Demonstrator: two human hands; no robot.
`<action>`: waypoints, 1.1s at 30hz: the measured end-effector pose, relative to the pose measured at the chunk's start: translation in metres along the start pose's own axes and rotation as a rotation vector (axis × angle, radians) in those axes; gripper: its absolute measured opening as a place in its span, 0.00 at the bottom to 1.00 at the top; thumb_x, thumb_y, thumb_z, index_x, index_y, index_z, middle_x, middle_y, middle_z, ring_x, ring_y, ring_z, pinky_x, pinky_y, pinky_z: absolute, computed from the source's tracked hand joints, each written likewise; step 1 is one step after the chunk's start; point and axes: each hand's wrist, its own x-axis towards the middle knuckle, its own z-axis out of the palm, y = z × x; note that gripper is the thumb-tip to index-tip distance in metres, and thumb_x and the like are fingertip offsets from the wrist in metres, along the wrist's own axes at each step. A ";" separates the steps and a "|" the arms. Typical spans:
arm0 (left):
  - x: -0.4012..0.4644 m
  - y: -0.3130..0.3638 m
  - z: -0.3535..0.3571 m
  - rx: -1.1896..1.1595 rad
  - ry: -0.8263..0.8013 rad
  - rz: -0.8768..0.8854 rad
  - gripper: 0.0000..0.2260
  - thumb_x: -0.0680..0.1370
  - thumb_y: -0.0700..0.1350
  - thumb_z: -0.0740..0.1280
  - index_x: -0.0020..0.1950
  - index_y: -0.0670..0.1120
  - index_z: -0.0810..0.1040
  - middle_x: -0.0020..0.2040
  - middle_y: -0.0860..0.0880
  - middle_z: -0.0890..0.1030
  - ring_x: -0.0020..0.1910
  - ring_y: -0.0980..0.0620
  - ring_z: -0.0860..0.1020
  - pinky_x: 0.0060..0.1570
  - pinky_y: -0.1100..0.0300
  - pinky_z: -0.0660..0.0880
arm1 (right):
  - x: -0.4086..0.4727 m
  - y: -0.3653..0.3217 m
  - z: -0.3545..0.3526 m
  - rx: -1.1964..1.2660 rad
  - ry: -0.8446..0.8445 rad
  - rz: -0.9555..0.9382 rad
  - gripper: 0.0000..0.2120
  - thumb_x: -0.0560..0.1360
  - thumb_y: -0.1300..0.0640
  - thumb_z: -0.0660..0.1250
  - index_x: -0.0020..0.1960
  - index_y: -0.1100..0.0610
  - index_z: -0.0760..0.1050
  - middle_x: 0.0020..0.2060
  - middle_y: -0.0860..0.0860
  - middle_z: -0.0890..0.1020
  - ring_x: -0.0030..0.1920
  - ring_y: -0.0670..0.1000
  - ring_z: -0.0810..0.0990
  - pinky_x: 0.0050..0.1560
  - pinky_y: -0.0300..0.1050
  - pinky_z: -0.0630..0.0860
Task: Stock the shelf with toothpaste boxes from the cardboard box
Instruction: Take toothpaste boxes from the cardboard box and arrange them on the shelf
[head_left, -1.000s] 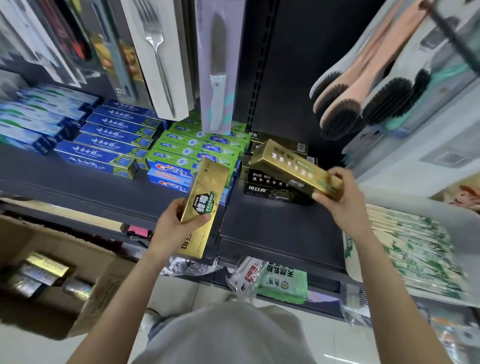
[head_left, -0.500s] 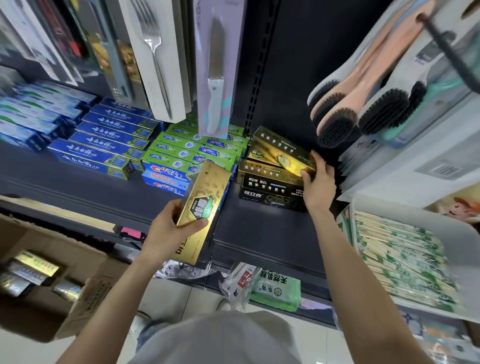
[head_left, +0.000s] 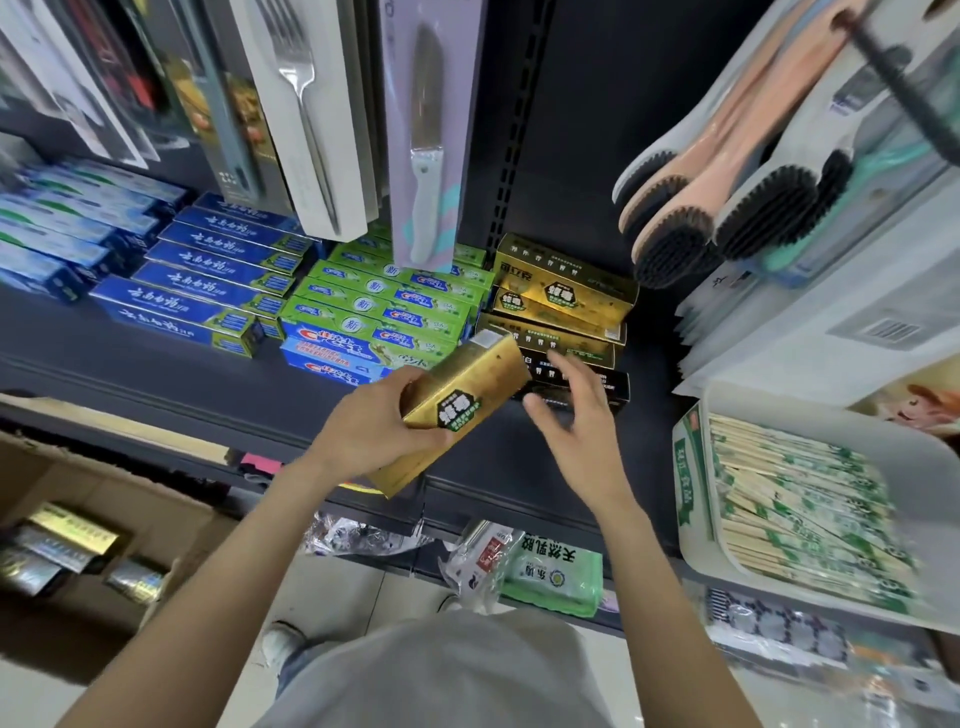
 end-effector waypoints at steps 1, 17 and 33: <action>0.005 0.002 -0.005 0.036 -0.092 0.031 0.30 0.63 0.59 0.75 0.62 0.54 0.71 0.49 0.55 0.80 0.49 0.53 0.79 0.49 0.58 0.75 | -0.003 -0.006 -0.005 0.093 -0.099 0.013 0.31 0.74 0.48 0.68 0.72 0.39 0.58 0.70 0.43 0.63 0.70 0.46 0.65 0.68 0.45 0.65; 0.063 0.024 0.064 0.579 0.111 0.497 0.22 0.77 0.47 0.63 0.72 0.49 0.67 0.71 0.51 0.68 0.70 0.50 0.66 0.71 0.54 0.60 | 0.070 0.054 -0.058 -0.260 0.384 0.089 0.23 0.72 0.59 0.71 0.65 0.52 0.71 0.59 0.54 0.79 0.59 0.55 0.76 0.59 0.45 0.69; 0.036 0.004 0.068 0.349 0.263 0.541 0.17 0.75 0.47 0.61 0.63 0.47 0.76 0.59 0.48 0.78 0.59 0.48 0.75 0.60 0.56 0.71 | 0.012 0.024 -0.014 -0.347 0.363 -0.091 0.15 0.74 0.65 0.66 0.59 0.57 0.75 0.55 0.56 0.77 0.54 0.52 0.74 0.52 0.40 0.68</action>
